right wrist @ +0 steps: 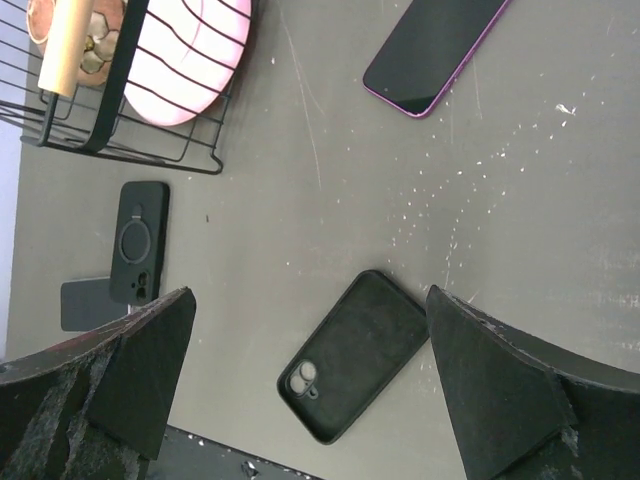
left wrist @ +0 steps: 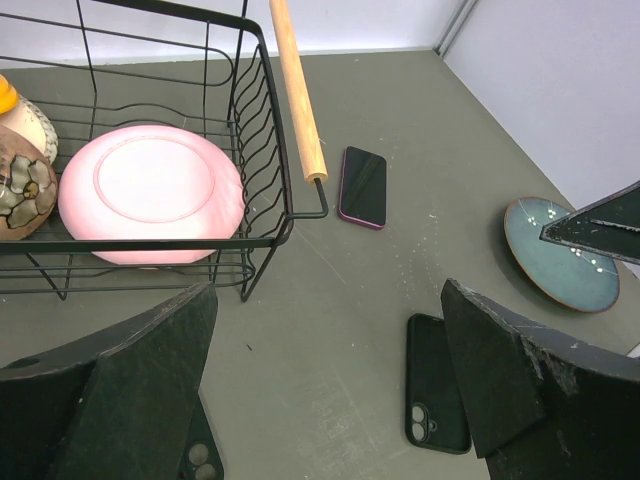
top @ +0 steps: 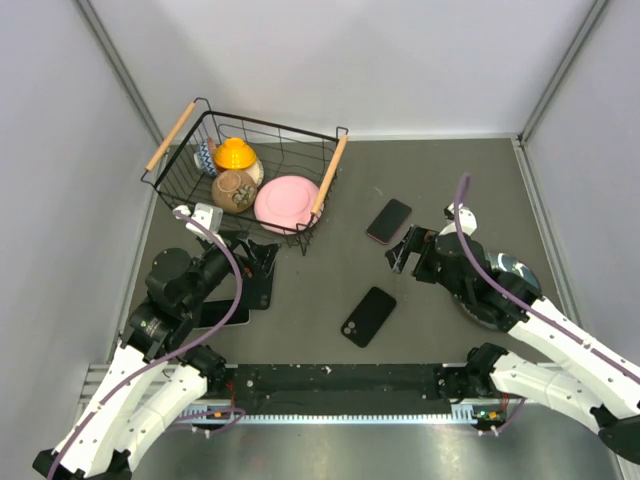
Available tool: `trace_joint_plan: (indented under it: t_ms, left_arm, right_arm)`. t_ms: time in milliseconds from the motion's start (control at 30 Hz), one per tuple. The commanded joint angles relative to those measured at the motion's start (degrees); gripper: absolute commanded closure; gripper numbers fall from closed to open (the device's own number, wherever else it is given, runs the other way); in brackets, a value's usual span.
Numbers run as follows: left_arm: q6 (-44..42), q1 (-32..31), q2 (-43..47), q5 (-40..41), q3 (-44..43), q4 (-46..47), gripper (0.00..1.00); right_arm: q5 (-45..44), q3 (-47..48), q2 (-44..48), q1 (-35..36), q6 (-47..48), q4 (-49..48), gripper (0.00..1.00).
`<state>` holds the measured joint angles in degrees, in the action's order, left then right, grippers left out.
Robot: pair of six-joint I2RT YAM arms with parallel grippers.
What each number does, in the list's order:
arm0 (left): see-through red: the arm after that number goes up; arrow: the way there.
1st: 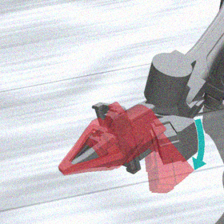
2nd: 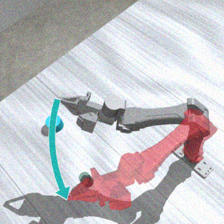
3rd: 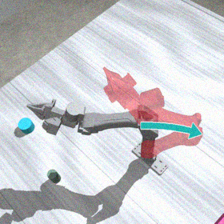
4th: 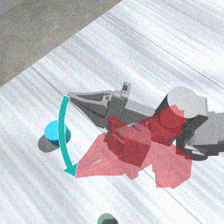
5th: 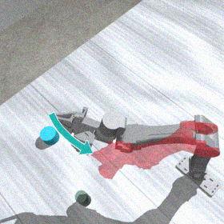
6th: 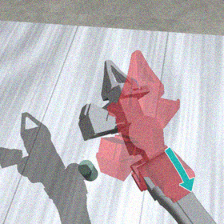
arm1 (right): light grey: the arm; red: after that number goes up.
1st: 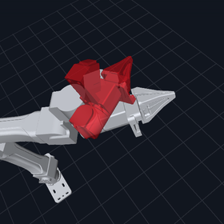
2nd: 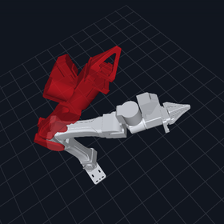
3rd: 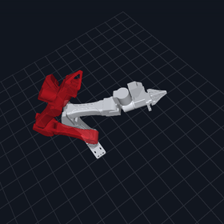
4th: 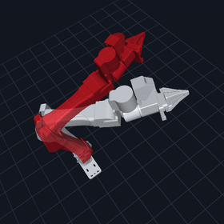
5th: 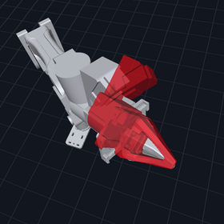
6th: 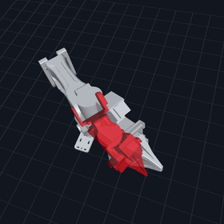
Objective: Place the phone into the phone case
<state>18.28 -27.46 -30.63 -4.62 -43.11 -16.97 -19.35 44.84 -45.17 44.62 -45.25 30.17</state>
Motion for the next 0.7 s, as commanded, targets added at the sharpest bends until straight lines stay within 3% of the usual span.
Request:
trace_joint_plan:
  t_ms: [0,233,367,667]
  left_arm:
    - [-0.18,0.13,-0.13,0.05,-0.48,2.47,0.01]
    - [-0.27,0.22,-0.04,0.32,-0.31,2.56,0.01]
    - [-0.27,0.22,-0.04,0.23,-0.48,2.47,0.01]
    - [-0.27,0.22,0.22,0.14,-0.31,2.56,0.01]
  right_arm:
    - [0.37,3.15,-0.27,0.56,0.25,0.24,0.01]
    - [1.25,2.45,-0.89,0.64,5.26,0.32,0.01]
    - [4.84,1.66,-2.73,0.64,15.77,0.06,0.02]
    - [12.06,5.96,-17.75,0.64,35.3,3.66,0.12]
